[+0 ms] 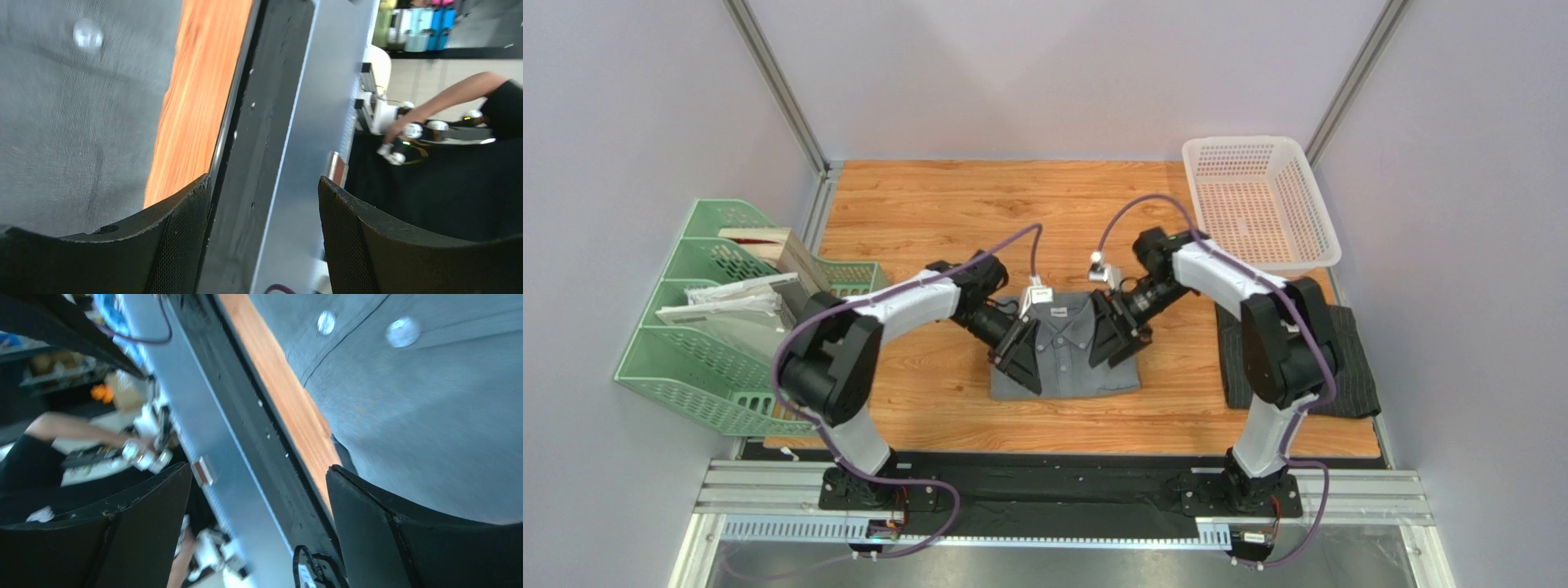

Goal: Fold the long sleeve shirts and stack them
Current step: Fold the shirt

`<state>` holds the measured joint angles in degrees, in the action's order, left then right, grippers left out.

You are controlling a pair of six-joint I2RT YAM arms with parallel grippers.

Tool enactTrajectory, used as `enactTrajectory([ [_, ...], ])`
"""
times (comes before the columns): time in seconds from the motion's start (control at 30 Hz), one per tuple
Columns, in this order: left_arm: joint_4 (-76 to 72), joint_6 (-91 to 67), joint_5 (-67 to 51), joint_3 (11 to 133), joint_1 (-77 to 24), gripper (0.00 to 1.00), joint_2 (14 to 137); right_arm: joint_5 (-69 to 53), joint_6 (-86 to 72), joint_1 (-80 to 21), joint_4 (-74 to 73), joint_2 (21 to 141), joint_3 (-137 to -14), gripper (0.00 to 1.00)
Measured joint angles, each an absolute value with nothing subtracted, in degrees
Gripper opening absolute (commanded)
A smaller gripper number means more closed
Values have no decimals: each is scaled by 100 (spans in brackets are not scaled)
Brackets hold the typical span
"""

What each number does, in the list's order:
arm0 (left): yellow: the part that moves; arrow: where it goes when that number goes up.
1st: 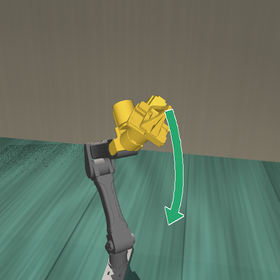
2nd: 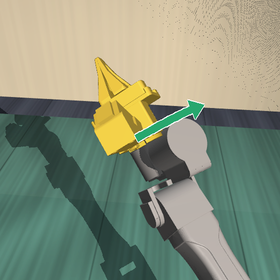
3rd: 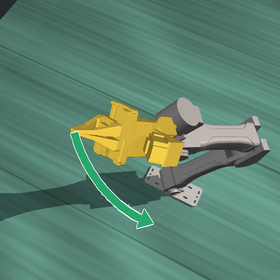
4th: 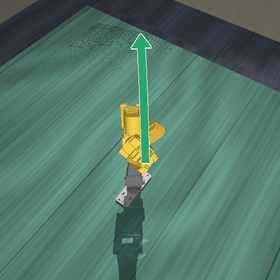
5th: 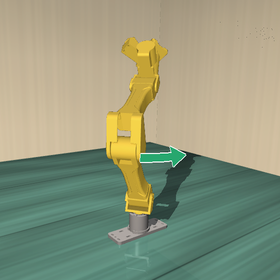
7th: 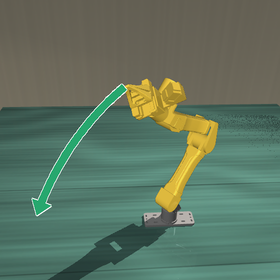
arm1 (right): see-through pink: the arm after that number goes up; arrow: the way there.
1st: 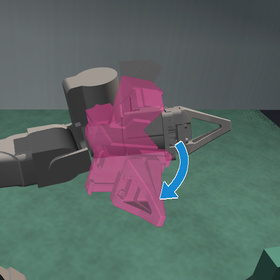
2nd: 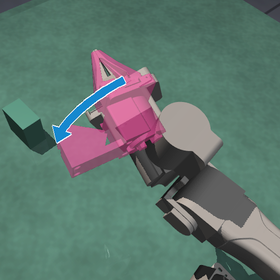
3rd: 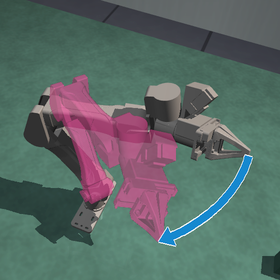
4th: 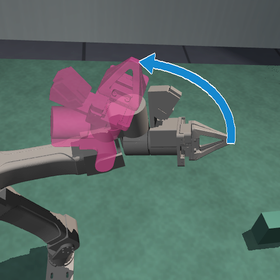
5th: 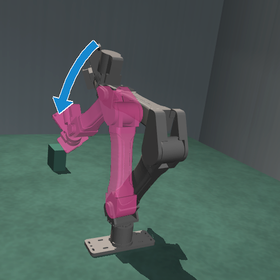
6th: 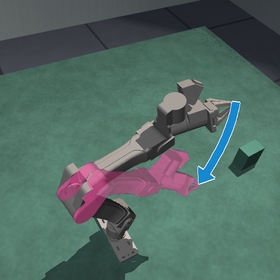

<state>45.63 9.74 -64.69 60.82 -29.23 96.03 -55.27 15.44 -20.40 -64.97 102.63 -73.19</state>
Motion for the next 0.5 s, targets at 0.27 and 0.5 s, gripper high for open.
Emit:
enactTrajectory([
  [0.27,4150,517,-6307,5918,-2401,66,11441,-5588,1750,-1968,-6383,11697,-6632,85],
  [0.5,4475,454,-6361,6143,-2141,64,11673,-5389,1697,-1859,-6451,11629,-6711,85],
])
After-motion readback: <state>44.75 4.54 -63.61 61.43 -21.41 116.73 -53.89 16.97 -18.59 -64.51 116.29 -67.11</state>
